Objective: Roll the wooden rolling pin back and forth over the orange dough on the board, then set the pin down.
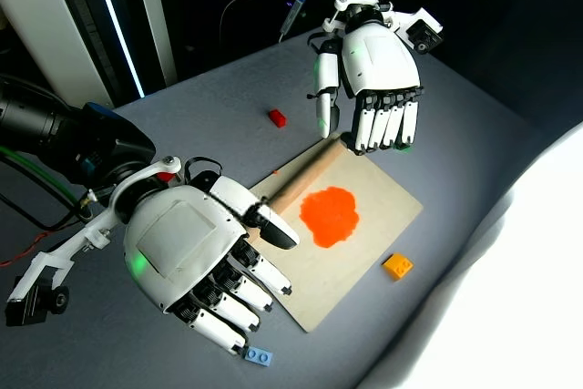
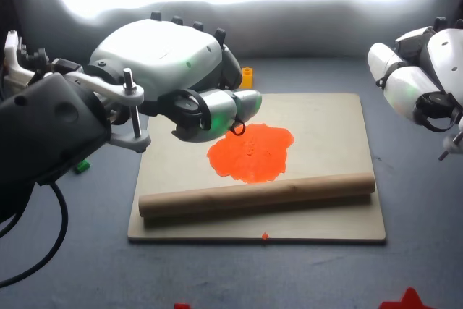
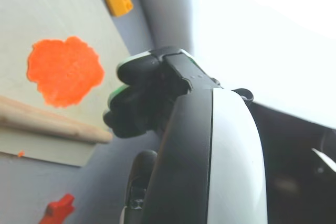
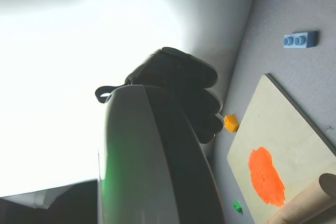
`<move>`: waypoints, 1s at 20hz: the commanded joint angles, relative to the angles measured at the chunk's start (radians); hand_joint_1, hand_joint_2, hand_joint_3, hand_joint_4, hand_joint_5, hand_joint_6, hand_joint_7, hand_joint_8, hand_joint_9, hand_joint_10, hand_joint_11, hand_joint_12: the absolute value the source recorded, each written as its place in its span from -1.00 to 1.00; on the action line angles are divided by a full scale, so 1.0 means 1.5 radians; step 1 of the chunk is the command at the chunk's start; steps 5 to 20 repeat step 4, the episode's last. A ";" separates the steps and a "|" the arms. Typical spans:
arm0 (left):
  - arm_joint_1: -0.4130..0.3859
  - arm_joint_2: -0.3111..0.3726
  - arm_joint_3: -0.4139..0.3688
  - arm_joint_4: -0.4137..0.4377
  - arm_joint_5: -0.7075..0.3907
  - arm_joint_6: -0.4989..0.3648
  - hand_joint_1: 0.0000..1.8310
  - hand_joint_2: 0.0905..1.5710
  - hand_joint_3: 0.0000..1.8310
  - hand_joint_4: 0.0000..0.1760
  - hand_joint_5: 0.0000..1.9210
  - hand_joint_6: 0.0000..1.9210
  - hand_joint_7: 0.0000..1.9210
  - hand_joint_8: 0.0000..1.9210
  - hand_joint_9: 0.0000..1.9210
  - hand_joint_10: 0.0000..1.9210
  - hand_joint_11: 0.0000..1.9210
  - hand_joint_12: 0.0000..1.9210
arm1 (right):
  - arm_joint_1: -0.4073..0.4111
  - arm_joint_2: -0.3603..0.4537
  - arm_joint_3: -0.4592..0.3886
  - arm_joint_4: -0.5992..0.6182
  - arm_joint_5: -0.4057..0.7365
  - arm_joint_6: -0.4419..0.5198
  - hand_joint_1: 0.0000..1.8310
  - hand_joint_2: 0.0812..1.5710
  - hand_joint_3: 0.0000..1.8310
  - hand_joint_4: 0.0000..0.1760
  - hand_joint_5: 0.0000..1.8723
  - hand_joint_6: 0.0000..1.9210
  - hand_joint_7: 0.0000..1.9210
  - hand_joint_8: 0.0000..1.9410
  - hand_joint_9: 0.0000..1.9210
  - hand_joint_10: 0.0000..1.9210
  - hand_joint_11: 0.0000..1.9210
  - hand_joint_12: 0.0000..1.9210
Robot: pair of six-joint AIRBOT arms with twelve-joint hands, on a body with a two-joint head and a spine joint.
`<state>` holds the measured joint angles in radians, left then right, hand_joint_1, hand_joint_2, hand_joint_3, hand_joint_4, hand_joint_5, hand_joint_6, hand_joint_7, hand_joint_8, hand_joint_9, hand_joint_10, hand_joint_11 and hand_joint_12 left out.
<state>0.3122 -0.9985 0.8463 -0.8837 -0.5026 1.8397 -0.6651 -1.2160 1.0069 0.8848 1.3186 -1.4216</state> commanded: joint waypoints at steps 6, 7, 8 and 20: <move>-0.011 0.008 -0.004 0.023 -0.040 0.001 -0.95 1.00 -0.96 -1.00 0.02 1.00 0.17 1.00 0.20 1.00 0.07 1.00 | 0.000 0.013 -0.001 -0.045 0.037 -0.012 -1.00 1.00 -0.95 -1.00 0.04 0.95 0.18 0.89 0.17 1.00 0.05 1.00; -0.011 0.008 -0.004 0.023 -0.040 0.001 -0.95 1.00 -0.96 -1.00 0.02 1.00 0.17 1.00 0.20 1.00 0.07 1.00 | 0.000 0.013 -0.001 -0.045 0.037 -0.012 -1.00 1.00 -0.95 -1.00 0.04 0.95 0.18 0.89 0.17 1.00 0.05 1.00; -0.011 0.008 -0.004 0.023 -0.040 0.001 -0.95 1.00 -0.96 -1.00 0.02 1.00 0.17 1.00 0.20 1.00 0.07 1.00 | 0.000 0.013 -0.001 -0.045 0.037 -0.012 -1.00 1.00 -0.95 -1.00 0.04 0.95 0.18 0.89 0.17 1.00 0.05 1.00; -0.011 0.008 -0.004 0.023 -0.040 0.001 -0.95 1.00 -0.96 -1.00 0.02 1.00 0.17 1.00 0.20 1.00 0.07 1.00 | 0.000 0.013 -0.001 -0.045 0.037 -0.012 -1.00 1.00 -0.95 -1.00 0.04 0.95 0.18 0.89 0.17 1.00 0.05 1.00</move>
